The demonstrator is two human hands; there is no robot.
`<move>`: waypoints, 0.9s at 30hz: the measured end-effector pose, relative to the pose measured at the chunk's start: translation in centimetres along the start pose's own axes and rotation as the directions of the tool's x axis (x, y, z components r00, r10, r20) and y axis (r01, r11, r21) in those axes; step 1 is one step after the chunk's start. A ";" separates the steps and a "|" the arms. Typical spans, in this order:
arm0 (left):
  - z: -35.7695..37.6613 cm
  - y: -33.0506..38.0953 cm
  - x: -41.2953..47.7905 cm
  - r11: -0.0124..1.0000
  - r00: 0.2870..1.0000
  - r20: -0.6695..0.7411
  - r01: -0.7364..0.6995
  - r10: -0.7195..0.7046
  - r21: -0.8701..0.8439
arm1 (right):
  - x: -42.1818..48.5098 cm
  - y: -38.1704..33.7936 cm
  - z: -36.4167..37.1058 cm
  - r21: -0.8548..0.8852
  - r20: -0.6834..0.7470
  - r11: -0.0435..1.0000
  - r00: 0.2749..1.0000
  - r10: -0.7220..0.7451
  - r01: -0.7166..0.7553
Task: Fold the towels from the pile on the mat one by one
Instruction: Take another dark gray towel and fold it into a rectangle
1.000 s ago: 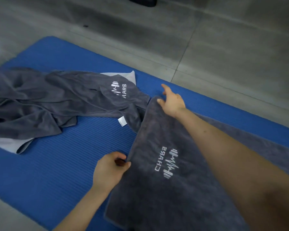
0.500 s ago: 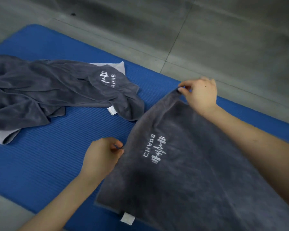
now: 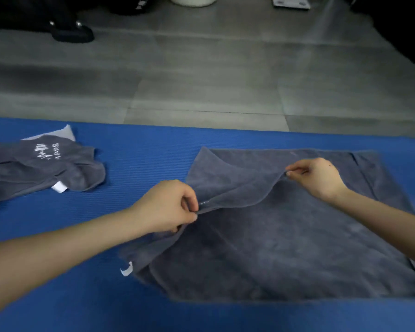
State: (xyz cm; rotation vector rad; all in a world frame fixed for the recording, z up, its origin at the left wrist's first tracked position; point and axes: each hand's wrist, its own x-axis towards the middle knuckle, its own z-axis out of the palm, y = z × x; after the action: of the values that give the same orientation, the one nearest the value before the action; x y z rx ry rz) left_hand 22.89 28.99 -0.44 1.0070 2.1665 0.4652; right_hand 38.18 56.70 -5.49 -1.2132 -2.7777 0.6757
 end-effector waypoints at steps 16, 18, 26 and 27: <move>14.7 25.0 14.2 0.882 0.904 0.408 -0.291 0.127 0.371 | -3.1 21.9 -5.6 0.278 -0.134 0.872 0.883 0.450 -0.402; 15.1 24.9 18.0 0.807 0.947 0.254 -0.302 0.194 0.507 | -7.2 23.2 -3.9 0.194 -0.071 0.868 0.876 0.477 -0.456; 21.0 25.9 28.2 0.509 0.831 0.260 -0.517 0.492 0.688 | -16.3 21.8 2.8 0.133 -0.090 0.975 0.977 0.192 -0.179; 21.8 26.0 28.8 0.464 0.816 0.293 -0.537 0.499 0.704 | -16.4 21.4 3.5 0.127 -0.080 0.988 0.992 0.097 -0.086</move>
State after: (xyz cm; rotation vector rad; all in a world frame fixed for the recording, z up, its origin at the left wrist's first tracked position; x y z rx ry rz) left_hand 38.91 68.37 -13.45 2.1732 1.9654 -0.2989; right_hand 63.66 56.67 -14.99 -1.3189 -2.5823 0.7696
